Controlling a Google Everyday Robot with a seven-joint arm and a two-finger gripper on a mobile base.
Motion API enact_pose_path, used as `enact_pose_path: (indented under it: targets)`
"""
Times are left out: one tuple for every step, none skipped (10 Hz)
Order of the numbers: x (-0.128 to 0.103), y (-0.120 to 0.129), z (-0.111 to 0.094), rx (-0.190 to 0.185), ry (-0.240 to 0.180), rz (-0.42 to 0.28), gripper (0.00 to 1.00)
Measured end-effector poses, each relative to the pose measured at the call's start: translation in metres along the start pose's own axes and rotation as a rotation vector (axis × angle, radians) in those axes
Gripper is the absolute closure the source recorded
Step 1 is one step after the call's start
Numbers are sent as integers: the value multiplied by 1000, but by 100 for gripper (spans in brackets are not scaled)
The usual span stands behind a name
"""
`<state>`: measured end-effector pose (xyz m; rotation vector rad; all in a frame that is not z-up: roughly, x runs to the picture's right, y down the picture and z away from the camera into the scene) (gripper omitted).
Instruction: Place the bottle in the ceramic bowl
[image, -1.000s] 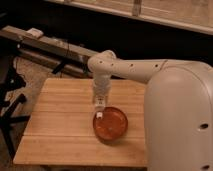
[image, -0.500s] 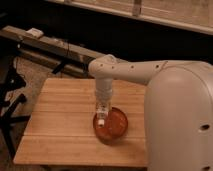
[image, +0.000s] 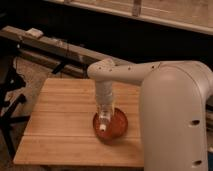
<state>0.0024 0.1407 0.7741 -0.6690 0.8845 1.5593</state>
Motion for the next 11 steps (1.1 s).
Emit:
enact_pose_path:
  targets:
    - [3, 3, 5, 22, 25, 1, 20]
    - [4, 4, 7, 30, 34, 2, 20]
    - [4, 3, 7, 31, 35, 4, 20]
    - [3, 2, 7, 29, 35, 6, 20]
    - [3, 2, 7, 29, 35, 7, 20]
    - [3, 2, 7, 29, 35, 7, 20]
    - [3, 2, 7, 30, 34, 7, 20]
    - [3, 2, 7, 30, 34, 6, 20]
    - [3, 3, 7, 30, 34, 5, 20]
    - [3, 3, 7, 30, 35, 5, 20]
    - [3, 3, 8, 31, 35, 5, 20]
